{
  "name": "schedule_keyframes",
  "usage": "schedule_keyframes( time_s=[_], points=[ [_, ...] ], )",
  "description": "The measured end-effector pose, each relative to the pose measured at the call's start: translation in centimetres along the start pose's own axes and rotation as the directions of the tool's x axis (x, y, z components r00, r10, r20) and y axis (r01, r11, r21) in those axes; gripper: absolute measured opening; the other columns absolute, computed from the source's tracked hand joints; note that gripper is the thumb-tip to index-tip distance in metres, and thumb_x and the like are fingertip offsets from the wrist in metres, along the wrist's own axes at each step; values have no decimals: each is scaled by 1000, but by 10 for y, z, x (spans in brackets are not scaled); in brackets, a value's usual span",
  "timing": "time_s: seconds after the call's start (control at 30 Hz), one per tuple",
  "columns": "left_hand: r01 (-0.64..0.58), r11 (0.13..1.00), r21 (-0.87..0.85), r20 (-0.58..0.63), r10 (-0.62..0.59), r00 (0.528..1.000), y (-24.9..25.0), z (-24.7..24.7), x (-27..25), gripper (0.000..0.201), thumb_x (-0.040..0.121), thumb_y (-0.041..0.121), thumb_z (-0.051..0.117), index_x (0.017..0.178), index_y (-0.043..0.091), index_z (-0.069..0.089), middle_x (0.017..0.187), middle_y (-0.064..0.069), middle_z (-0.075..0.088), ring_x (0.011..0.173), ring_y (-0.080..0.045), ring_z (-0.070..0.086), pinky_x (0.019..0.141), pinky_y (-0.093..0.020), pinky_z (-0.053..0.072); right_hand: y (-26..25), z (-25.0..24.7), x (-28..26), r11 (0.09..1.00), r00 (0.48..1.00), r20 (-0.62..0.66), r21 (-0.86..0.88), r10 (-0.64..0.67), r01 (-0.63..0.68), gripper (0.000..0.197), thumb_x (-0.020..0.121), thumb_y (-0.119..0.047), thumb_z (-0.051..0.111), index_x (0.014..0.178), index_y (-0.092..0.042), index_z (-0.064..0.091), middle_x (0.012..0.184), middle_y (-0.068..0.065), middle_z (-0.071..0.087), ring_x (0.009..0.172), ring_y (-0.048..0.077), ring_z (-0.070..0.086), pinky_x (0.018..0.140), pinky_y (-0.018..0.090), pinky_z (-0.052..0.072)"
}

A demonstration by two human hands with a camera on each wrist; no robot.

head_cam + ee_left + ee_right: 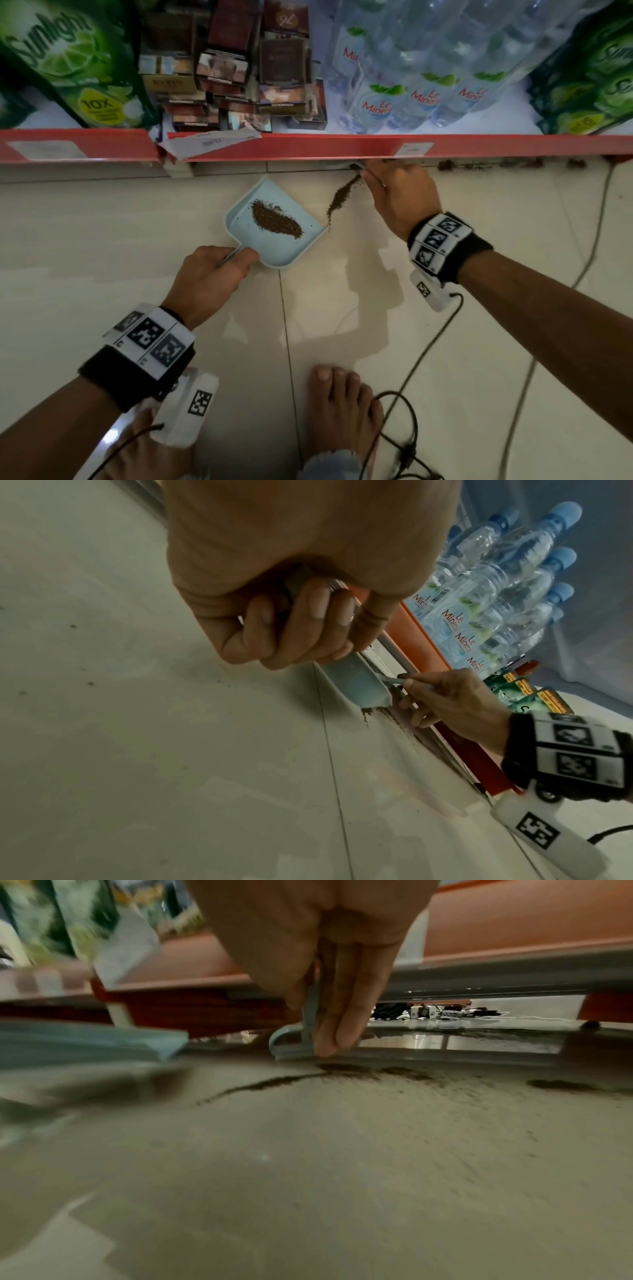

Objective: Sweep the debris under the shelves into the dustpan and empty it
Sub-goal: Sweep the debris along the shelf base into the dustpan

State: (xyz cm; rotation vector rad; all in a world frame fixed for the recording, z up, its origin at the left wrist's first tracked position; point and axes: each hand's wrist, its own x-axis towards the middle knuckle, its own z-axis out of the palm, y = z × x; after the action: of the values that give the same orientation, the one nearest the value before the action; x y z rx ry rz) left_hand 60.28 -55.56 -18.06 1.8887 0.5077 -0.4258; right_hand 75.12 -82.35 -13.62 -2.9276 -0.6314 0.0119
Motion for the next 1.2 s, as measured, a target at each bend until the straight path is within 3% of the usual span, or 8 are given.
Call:
schedule_keyframes(
  time_s=[0.1,0.2,0.33,0.63,0.77,0.9,1.03,1.2],
  points=[
    [-8,999,-33,-34,7,999,7,0,4,41,82,44,63,52,19,51,42,11,40,39,-8,36,52,-28,32,15,0,-3,997,996,53,-40,71,-69,30,101,-31,45,122,-19,61,98,19,71,84,40,66,70,40,51],
    [6,1000,1,-14,-6,1000,6,4,4,40,77,49,61,52,19,51,43,10,42,41,-8,37,55,-29,34,27,-11,-24,998,987,151,-1,-61,62,30,100,-30,47,117,-14,66,88,17,73,74,37,67,67,39,54],
    [17,1000,12,-15,-16,1000,6,9,6,40,73,53,59,53,19,51,43,8,43,41,-8,39,56,-30,36,32,-28,-46,981,985,44,110,-168,162,33,101,-35,45,114,-17,68,74,7,71,59,30,65,61,37,55],
    [-24,999,36,17,24,1000,16,27,8,41,76,51,59,53,19,52,41,9,44,40,-6,39,58,-30,37,63,-20,-14,981,983,106,-139,147,-132,33,100,-31,47,120,-11,63,102,23,71,90,41,65,80,44,54],
    [-30,998,55,36,28,999,16,32,6,46,75,54,58,55,13,52,42,8,44,42,-9,40,59,-30,38,43,-23,-32,1000,971,239,-2,23,-23,26,100,-27,50,103,-8,67,88,17,73,77,36,68,75,42,56],
    [-28,996,84,38,25,999,15,35,3,52,71,57,55,59,7,51,44,7,43,47,-13,41,60,-32,38,37,-34,-47,998,991,129,-33,-41,45,31,102,-35,42,107,-17,65,77,8,72,67,33,67,65,39,55],
    [-11,996,85,37,8,999,17,37,3,59,67,59,55,64,1,51,47,5,42,51,-17,41,61,-33,37,61,-42,-35,977,990,-6,-163,141,-140,30,101,-33,42,105,-15,65,82,16,71,73,39,66,67,39,49],
    [-40,994,103,39,36,999,22,40,3,61,66,61,54,65,0,53,47,5,43,51,-17,42,61,-33,38,58,-31,-43,982,965,188,-87,182,-169,35,103,-32,42,118,-11,66,87,16,72,72,33,67,67,34,53]
  ],
)
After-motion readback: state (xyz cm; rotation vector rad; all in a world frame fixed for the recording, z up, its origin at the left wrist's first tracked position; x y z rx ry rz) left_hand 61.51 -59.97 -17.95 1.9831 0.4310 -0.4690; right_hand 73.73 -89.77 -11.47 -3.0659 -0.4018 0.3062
